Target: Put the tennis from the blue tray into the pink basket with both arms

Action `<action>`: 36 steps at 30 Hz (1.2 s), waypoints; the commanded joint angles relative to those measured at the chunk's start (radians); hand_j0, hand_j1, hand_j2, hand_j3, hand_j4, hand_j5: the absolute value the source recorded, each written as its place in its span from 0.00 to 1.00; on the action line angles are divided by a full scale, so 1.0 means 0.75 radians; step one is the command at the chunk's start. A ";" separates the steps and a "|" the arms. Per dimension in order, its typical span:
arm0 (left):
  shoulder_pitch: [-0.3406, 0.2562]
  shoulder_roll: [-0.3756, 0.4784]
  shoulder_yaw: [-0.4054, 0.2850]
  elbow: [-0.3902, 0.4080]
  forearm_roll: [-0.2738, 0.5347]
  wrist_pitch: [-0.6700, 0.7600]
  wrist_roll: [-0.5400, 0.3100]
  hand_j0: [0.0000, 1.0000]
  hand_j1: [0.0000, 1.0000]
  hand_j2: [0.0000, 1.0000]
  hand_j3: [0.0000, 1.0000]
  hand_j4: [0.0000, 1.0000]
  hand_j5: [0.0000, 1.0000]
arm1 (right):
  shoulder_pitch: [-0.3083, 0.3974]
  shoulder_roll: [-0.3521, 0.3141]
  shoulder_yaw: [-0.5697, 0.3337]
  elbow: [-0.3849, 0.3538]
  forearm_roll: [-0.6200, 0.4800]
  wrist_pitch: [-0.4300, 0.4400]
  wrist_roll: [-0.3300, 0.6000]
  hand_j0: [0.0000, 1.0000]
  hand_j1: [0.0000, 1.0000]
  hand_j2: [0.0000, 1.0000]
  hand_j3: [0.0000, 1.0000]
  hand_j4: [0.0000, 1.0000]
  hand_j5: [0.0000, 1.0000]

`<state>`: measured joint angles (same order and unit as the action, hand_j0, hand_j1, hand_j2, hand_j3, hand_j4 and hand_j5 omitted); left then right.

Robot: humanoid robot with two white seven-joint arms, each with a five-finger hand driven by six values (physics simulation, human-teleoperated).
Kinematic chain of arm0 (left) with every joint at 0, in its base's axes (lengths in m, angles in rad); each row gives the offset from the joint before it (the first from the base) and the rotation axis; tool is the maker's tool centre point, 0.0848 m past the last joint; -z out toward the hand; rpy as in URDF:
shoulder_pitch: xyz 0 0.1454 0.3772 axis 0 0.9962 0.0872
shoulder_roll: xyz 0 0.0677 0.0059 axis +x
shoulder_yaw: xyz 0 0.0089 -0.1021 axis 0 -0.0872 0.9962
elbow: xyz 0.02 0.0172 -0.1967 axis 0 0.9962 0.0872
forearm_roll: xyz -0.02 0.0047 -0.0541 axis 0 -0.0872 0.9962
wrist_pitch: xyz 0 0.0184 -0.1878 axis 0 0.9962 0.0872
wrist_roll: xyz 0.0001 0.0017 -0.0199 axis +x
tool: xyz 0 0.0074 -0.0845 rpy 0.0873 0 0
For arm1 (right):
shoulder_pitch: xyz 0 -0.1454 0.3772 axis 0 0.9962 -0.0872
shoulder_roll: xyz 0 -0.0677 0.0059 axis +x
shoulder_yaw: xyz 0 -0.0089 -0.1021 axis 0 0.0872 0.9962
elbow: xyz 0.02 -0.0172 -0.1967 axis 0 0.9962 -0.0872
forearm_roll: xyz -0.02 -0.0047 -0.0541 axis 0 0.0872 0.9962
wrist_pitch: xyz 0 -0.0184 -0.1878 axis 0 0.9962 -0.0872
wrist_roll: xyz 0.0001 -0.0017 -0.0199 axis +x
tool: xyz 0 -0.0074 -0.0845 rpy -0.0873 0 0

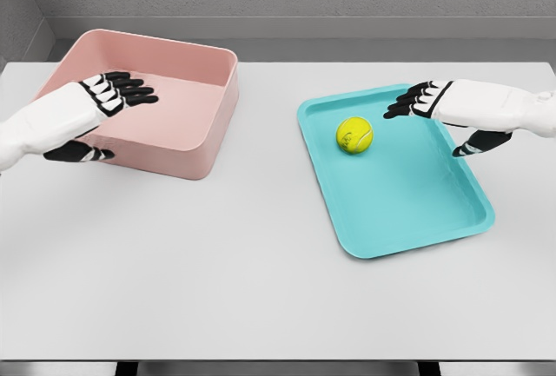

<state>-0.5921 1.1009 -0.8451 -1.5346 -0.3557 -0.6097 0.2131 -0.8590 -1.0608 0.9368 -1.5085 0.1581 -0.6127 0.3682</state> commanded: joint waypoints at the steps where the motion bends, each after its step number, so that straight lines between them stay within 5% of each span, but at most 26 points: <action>1: 0.000 0.025 -0.002 -0.024 0.041 -0.002 -0.079 1.00 1.00 1.00 1.00 1.00 1.00 | 0.000 -0.001 -0.001 0.001 -0.008 0.002 0.002 1.00 1.00 1.00 1.00 1.00 1.00; 5: 0.000 0.017 -0.002 -0.036 0.065 -0.002 -0.165 1.00 1.00 1.00 1.00 1.00 1.00 | 0.002 0.011 -0.001 0.029 -0.010 0.002 -0.002 1.00 1.00 1.00 1.00 1.00 1.00; 9: 0.004 0.011 0.006 -0.052 0.061 -0.002 -0.264 1.00 1.00 1.00 1.00 1.00 1.00 | -0.063 0.271 0.015 0.205 0.047 0.002 0.014 1.00 1.00 1.00 1.00 1.00 1.00; 11: 0.002 0.011 0.006 -0.050 0.059 -0.002 -0.266 1.00 1.00 1.00 1.00 1.00 1.00 | -0.084 0.371 0.025 0.389 0.112 0.002 0.022 1.00 1.00 1.00 1.00 1.00 1.00; 16: 0.004 0.001 0.014 -0.052 0.108 -0.002 -0.438 1.00 1.00 1.00 1.00 1.00 1.00 | -0.106 0.390 0.031 0.406 0.186 0.002 0.024 1.00 1.00 1.00 1.00 1.00 1.00; 27: 0.006 0.003 0.035 -0.075 0.137 -0.002 -0.438 1.00 1.00 1.00 1.00 1.00 1.00 | -0.129 0.609 0.072 0.551 0.350 0.002 0.029 1.00 1.00 1.00 1.00 1.00 1.00; 36: 0.039 0.003 0.041 -0.083 0.139 -0.002 -0.440 1.00 1.00 1.00 1.00 1.00 1.00 | -0.127 0.627 0.072 0.668 0.362 0.002 0.031 1.00 1.00 1.00 1.00 1.00 1.00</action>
<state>-0.5630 1.1040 -0.8159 -1.5962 -0.2591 -0.6115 -0.1169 -0.9541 -0.5998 0.9922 -1.0287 0.4326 -0.6128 0.3914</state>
